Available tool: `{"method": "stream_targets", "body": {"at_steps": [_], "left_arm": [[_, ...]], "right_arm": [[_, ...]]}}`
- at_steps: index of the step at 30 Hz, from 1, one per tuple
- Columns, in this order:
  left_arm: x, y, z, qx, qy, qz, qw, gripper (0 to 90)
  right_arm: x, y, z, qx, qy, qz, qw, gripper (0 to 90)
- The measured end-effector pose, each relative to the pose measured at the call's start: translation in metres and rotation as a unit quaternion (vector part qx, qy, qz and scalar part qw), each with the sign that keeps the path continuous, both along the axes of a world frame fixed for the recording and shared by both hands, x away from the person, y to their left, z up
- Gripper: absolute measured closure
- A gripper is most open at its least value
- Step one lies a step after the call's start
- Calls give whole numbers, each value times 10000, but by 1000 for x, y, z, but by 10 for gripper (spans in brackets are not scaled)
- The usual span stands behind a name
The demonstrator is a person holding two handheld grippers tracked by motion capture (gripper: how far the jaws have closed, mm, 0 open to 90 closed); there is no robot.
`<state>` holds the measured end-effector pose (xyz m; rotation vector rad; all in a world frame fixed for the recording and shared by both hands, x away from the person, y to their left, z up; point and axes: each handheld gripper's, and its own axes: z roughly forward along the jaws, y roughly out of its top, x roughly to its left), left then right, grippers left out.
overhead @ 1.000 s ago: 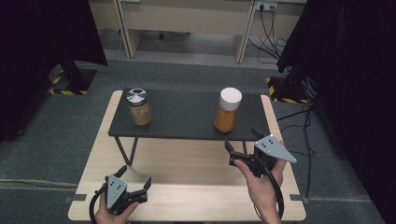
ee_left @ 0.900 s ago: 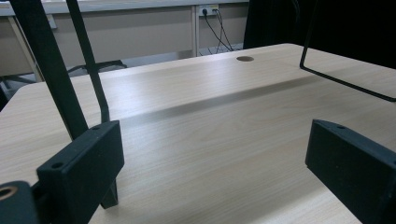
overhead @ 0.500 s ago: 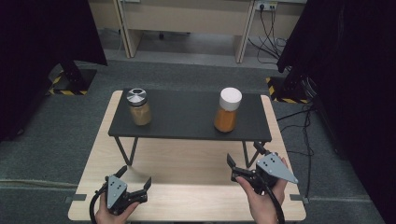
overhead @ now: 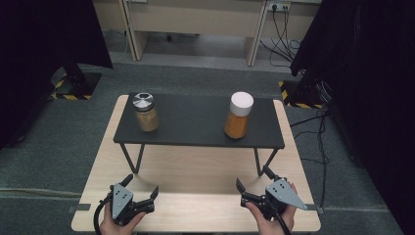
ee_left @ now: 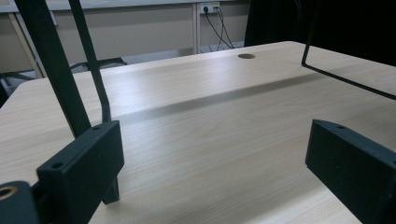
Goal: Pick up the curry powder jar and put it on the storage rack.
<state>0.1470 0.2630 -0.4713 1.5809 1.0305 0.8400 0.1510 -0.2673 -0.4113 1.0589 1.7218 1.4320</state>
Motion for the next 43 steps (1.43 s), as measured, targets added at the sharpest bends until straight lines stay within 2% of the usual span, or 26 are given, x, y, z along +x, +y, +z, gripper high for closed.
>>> {"method": "stream_targets", "body": {"at_steps": [11, 22, 43], "left_arm": [[0, -1, -1, 3, -3, -9, 10000, 38], [1, -2, -4, 44, 61, 8, 10000, 38], [0, -4, -3, 27, 30, -44, 10000, 38]], "right_arm": [[-15, -1, -21, -31, 18, -123, 9999, 33], [-22, -4, -44, 53, 200, -203, 9996, 33], [-25, -6, -50, 28, 299, -197, 9994, 33]]}}
